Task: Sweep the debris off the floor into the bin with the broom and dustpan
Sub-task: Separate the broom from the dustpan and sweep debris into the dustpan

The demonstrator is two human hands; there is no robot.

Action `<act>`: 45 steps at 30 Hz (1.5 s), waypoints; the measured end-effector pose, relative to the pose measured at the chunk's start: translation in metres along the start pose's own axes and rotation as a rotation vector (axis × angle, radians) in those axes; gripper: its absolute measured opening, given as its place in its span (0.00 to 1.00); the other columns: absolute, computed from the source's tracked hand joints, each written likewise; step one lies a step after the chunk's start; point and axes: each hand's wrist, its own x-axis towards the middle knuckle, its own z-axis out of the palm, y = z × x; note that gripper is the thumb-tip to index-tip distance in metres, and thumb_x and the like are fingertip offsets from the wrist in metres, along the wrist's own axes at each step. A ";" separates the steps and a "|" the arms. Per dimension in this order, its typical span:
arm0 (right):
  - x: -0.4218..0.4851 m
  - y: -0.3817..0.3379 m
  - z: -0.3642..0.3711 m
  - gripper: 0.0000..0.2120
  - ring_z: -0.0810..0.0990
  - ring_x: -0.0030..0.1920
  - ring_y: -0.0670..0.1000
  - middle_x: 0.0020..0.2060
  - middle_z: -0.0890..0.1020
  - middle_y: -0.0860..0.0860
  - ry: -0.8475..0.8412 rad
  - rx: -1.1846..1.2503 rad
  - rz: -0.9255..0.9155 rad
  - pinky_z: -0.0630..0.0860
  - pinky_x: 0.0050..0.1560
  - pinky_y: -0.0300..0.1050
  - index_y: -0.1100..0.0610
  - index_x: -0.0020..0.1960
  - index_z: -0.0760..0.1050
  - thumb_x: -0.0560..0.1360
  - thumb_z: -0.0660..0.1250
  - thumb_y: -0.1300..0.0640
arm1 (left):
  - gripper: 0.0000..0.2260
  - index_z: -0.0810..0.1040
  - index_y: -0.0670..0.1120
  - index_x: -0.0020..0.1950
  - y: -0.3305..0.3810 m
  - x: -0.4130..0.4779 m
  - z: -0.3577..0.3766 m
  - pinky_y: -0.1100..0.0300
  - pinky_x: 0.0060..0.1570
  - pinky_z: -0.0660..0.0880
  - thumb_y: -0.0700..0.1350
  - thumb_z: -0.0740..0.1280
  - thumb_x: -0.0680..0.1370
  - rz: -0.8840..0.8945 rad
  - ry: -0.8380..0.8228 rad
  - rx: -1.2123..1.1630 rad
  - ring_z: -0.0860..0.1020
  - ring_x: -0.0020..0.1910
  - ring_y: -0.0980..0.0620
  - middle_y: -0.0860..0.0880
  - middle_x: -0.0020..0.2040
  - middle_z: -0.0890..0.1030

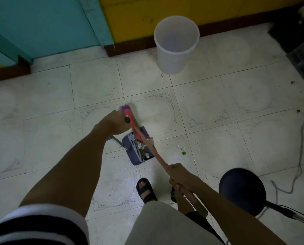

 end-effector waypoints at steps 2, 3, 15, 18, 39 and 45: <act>-0.004 0.003 0.005 0.14 0.71 0.19 0.48 0.25 0.75 0.53 0.012 -0.005 -0.042 0.67 0.22 0.37 0.59 0.38 0.71 0.79 0.55 0.56 | 0.18 0.64 0.46 0.29 0.002 -0.004 -0.003 0.64 0.27 0.60 0.38 0.62 0.78 0.032 -0.004 0.001 0.64 0.27 0.55 0.49 0.27 0.67; -0.006 0.006 0.006 0.14 0.71 0.22 0.48 0.26 0.74 0.53 0.032 -0.018 -0.077 0.69 0.26 0.40 0.58 0.37 0.72 0.78 0.56 0.54 | 0.18 0.65 0.46 0.28 0.003 -0.004 -0.005 0.63 0.27 0.60 0.38 0.62 0.78 0.043 -0.002 -0.009 0.65 0.27 0.56 0.49 0.27 0.67; -0.060 0.036 -0.019 0.15 0.67 0.19 0.46 0.26 0.71 0.55 0.221 0.128 -0.183 0.64 0.19 0.36 0.60 0.35 0.67 0.80 0.55 0.60 | 0.13 0.65 0.42 0.30 -0.036 -0.009 0.015 0.62 0.31 0.62 0.39 0.65 0.72 0.007 -0.008 -0.023 0.66 0.27 0.50 0.47 0.26 0.67; -0.069 0.050 -0.029 0.15 0.68 0.20 0.47 0.27 0.72 0.56 0.275 0.224 -0.161 0.63 0.18 0.35 0.59 0.36 0.67 0.81 0.55 0.58 | 0.13 0.66 0.41 0.30 -0.037 -0.021 0.022 0.62 0.31 0.62 0.39 0.65 0.72 0.035 -0.032 0.021 0.66 0.26 0.52 0.46 0.26 0.67; -0.059 0.167 -0.085 0.10 0.67 0.21 0.49 0.28 0.72 0.57 0.196 0.185 -0.007 0.64 0.20 0.37 0.65 0.44 0.70 0.80 0.53 0.62 | 0.13 0.65 0.44 0.31 -0.001 -0.110 0.126 0.62 0.30 0.65 0.42 0.67 0.72 -0.041 -0.022 0.097 0.69 0.28 0.52 0.47 0.30 0.71; -0.054 0.146 -0.027 0.12 0.68 0.20 0.49 0.24 0.73 0.55 0.146 0.197 0.042 0.65 0.21 0.37 0.62 0.39 0.70 0.79 0.55 0.61 | 0.15 0.65 0.44 0.29 -0.013 -0.116 0.130 0.61 0.34 0.66 0.42 0.66 0.73 -0.029 0.004 0.074 0.72 0.34 0.47 0.47 0.29 0.70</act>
